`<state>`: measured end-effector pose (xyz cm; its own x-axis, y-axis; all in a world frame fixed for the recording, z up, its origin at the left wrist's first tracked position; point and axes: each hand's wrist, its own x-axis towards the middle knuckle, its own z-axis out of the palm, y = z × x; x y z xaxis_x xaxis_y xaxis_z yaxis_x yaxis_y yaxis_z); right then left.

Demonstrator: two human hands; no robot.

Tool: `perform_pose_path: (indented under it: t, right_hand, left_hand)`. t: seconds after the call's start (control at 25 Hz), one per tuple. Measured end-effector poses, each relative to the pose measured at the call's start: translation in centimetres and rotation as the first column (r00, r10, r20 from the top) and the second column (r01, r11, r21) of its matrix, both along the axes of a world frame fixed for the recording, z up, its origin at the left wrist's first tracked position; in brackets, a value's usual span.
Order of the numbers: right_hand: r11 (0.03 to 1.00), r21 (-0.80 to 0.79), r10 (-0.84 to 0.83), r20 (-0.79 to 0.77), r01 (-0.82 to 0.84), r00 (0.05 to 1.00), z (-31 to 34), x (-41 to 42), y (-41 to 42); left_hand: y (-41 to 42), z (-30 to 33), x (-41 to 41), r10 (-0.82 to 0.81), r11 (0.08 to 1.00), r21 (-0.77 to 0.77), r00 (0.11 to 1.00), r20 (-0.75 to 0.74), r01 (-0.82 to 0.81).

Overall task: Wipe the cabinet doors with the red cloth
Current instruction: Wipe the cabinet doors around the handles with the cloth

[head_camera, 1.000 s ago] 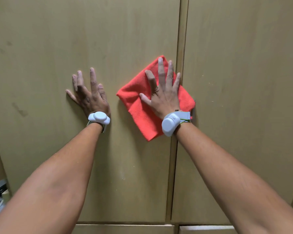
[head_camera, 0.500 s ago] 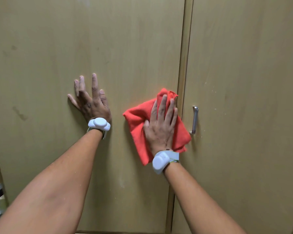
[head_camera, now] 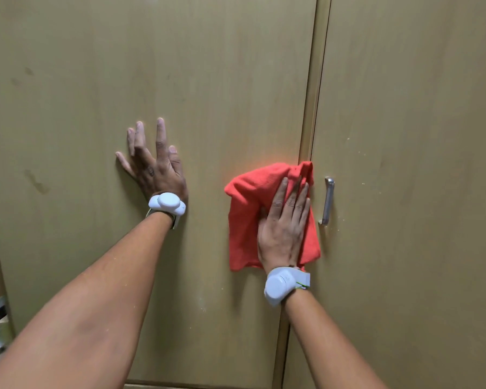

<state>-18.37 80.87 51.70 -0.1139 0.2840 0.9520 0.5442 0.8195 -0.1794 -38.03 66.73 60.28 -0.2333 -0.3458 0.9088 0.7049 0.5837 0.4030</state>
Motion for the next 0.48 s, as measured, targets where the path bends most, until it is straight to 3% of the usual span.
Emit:
perform_pose_path:
  t: [0.2, 0.28, 0.4, 0.48]
  right_hand:
    - [0.989, 0.144, 0.015, 0.018, -0.018, 1.000, 11.0, -2.4, 1.1]
    - [0.979, 0.203, 0.005, 0.010, -0.007, 1.000, 12.3, -2.8, 1.0]
    - [0.947, 0.294, 0.071, 0.195, -0.127, 0.978, 4.5, -2.1, -0.3]
    - [0.956, 0.183, 0.170, 0.300, -0.231, 0.939, -3.1, -1.2, -2.1]
  left_hand:
    - [0.1, -0.5, -0.4, 0.017, 1.000, -0.009, 1.000, -0.009, -0.018]
    - [0.1, -0.5, -0.5, 0.016, 1.000, -0.011, 1.000, -0.008, -0.016]
    - [0.1, -0.2, -0.2, 0.024, 1.000, 0.003, 1.000, -0.011, -0.024]
    - [0.1, -0.2, -0.1, 0.006, 1.000, 0.006, 1.000, -0.006, -0.006]
